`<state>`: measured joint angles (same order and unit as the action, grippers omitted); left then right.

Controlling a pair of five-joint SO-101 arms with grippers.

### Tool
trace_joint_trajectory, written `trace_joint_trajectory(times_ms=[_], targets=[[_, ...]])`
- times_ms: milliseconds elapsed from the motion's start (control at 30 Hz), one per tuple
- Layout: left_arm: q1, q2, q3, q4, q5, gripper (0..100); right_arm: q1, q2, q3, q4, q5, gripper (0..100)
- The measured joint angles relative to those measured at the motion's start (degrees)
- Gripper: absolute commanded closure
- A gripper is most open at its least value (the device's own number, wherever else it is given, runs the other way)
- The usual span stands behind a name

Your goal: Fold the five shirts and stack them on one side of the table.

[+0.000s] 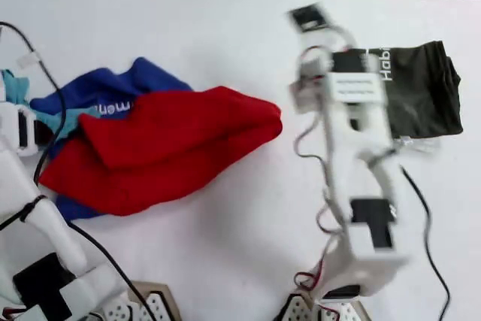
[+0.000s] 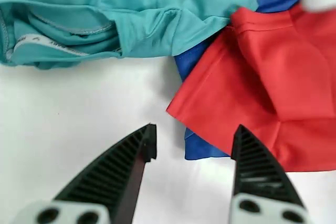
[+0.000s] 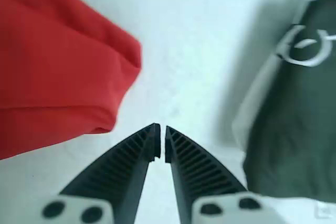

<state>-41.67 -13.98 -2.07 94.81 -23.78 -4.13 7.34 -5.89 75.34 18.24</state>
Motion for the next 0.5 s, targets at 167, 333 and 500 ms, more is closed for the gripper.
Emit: trace_joint_trajectory(times_ms=[167,333,500], targets=[[4.48,0.00,0.00,-1.76,0.00,76,6.07,-11.52,0.09,0.79,1.49,97.4],[7.38,0.00,0.00,-2.64,-0.09,76,1.05,-14.51,7.38,0.97,3.25,83.4],[7.82,0.00,0.00,-2.64,-0.09,76,-9.58,-14.51,18.29,-6.59,3.34,69.3]])
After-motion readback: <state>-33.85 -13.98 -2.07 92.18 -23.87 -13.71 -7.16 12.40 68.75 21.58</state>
